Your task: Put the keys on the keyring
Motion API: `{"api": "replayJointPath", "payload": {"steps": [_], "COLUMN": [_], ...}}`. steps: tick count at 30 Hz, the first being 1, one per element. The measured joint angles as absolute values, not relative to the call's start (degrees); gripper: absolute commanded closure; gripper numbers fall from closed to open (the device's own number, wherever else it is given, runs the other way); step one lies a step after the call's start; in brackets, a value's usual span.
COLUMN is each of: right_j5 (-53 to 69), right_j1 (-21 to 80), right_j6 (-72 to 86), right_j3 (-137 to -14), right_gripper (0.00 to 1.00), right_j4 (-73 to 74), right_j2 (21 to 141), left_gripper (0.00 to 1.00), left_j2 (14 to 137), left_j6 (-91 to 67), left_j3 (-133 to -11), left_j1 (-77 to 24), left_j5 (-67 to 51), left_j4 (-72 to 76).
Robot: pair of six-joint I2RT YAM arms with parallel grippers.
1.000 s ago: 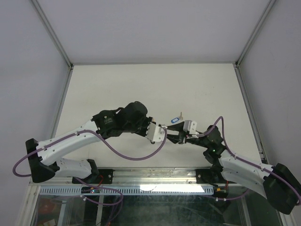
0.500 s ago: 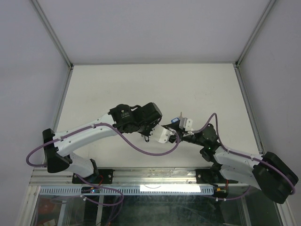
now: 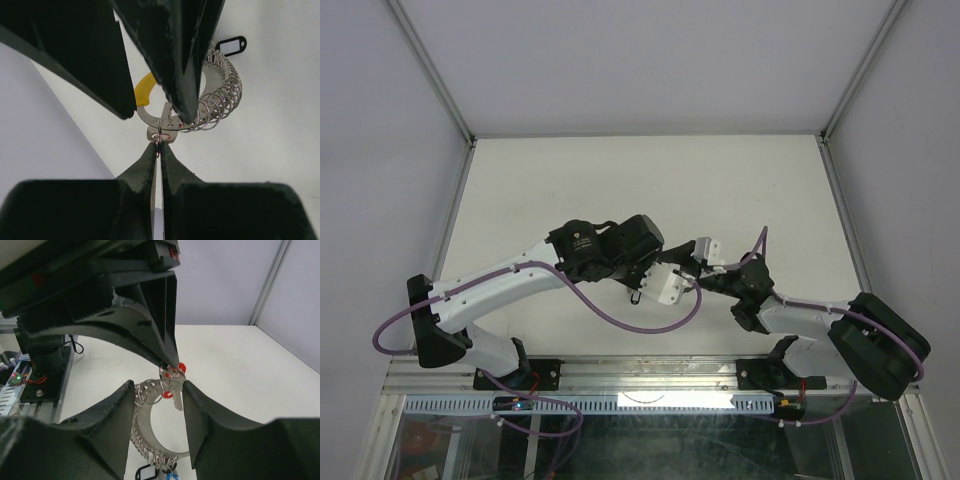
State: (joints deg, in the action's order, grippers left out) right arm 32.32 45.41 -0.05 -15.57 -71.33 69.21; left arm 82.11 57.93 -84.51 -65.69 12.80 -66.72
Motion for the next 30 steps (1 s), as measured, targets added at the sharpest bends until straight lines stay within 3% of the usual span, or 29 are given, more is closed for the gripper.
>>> {"api": "replayJointPath", "payload": {"steps": [25, 30], "right_j5": [32.16, 32.36], "right_j1": [46.83, 46.96], "right_j6": [-0.38, -0.49], "right_j3": [-19.51, -19.70], "right_gripper": [0.74, 0.92], "right_j4": [-75.61, -75.64], "right_j2": [77.03, 77.52], "left_gripper": [1.00, 1.00], "left_j2": [81.52, 81.41], "left_j6": [57.93, 58.00], "left_j3": [-84.25, -83.83], "left_j1": [-65.69, -65.67], "left_j5": [11.07, 10.55], "left_j4": [-65.91, -65.87]}}
